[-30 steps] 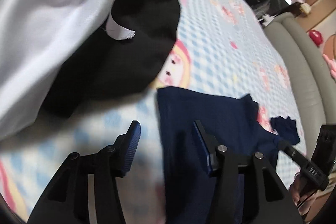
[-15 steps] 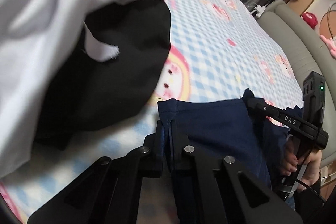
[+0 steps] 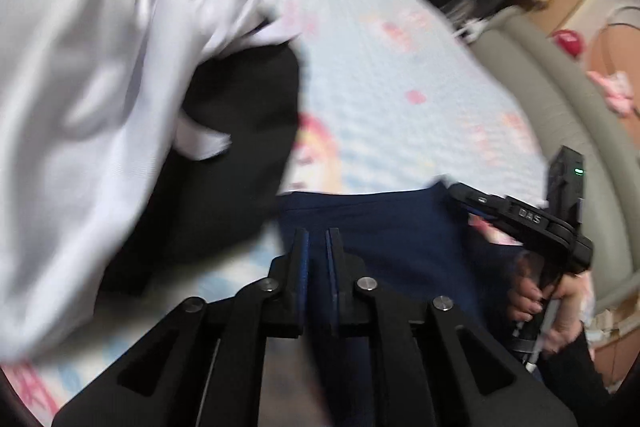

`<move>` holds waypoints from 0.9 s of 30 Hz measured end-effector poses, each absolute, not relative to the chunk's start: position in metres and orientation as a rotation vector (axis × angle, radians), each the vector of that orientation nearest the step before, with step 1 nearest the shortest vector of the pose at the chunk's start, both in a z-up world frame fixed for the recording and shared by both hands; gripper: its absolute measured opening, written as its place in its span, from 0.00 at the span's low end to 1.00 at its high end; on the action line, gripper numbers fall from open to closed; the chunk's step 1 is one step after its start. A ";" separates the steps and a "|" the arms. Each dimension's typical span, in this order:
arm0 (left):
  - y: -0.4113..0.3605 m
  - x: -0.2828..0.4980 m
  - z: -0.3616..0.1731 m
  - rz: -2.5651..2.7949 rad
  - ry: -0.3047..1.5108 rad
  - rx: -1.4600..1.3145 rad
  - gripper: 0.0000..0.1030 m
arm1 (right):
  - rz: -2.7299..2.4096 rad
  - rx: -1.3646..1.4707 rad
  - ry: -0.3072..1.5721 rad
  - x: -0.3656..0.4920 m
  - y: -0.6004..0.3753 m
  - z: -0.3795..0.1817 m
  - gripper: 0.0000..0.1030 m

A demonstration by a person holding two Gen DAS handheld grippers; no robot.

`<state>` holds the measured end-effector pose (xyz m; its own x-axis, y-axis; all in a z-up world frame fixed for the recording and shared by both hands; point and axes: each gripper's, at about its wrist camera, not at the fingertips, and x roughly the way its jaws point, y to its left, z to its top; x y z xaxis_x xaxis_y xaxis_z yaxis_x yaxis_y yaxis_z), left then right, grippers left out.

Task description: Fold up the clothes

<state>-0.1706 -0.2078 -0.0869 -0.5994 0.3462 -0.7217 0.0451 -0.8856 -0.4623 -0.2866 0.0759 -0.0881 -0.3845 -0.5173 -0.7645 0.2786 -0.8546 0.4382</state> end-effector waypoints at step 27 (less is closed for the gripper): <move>-0.082 -0.048 -0.105 2.499 -0.427 -1.510 0.65 | -2.382 1.404 -0.241 -0.041 0.160 -0.076 0.29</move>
